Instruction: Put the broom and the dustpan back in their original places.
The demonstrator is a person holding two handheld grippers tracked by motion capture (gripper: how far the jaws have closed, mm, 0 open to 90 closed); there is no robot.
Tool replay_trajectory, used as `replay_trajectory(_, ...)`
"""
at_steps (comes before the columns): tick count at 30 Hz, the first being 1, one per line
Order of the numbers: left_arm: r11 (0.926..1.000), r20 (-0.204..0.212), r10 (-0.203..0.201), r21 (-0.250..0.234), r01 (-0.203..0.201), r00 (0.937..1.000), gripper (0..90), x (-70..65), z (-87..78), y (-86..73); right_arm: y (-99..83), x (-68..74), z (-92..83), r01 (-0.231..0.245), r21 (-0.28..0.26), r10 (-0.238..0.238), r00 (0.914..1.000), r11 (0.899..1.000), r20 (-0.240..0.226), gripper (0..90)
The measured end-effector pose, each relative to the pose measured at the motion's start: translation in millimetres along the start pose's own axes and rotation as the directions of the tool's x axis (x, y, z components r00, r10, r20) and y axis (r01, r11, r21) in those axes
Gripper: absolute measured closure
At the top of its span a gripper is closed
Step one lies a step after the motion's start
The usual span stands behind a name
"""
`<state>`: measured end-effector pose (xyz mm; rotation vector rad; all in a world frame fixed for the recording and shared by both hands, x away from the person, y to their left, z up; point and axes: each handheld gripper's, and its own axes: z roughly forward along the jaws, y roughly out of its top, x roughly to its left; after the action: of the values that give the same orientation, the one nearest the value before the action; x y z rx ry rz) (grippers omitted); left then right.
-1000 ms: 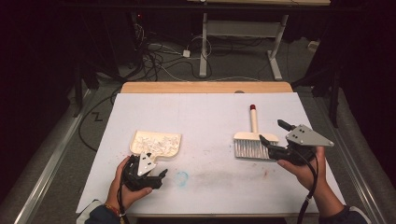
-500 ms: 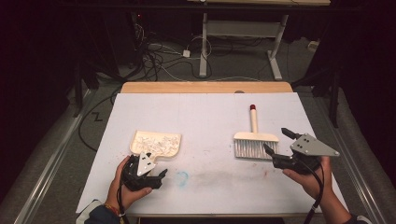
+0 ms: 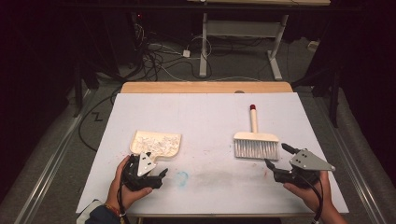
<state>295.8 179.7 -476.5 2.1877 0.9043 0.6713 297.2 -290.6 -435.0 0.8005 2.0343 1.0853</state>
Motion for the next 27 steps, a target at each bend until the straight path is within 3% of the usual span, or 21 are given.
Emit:
replay_trajectory(4, 1.0000, -0.002, 0.007, -0.001, -0.007, 1.0000, 18.4, 0.0, 0.3, 0.2, -16.2, 7.5, 2.9, 0.028, 0.024, -0.028, 0.9995, 0.999, -0.017, 24.6)
replay_trajectory(6, 1.0000, -0.002, 0.006, 0.001, -0.006, 1.0000, 18.4, -0.4, 0.8, 0.0, -19.8, 10.9, 2.3, 0.045, 0.010, -0.044, 0.9989, 0.999, -0.014, 25.3)
replay_trajectory(10, 1.0000, -0.006, 0.008, 0.006, -0.008, 1.0000, 18.4, -2.2, 1.0, 0.0, -18.8, 14.2, 2.5, 0.058, 0.001, -0.058, 0.9979, 0.998, -0.029, 24.9)
replay_trajectory(11, 0.9997, -0.011, 0.024, -0.003, -0.024, 0.9997, 18.4, -2.0, 0.5, 0.6, -18.6, 14.1, 2.5, 0.053, 0.000, -0.053, 0.9981, 0.999, -0.030, 24.9)
replay_trajectory(16, 0.9991, -0.013, 0.042, -0.010, -0.042, 0.9990, 18.4, -3.7, -1.3, 0.1, -17.5, 13.3, 0.7, 0.046, 0.005, -0.046, 0.9988, 0.999, -0.016, 24.8)
replay_trajectory(27, 0.9994, -0.017, 0.032, -0.015, -0.032, 0.9993, 18.1, -3.3, -1.9, 0.1, -13.2, 15.1, -2.8, 0.050, -0.004, -0.050, 0.9987, 0.999, -0.001, 24.6)
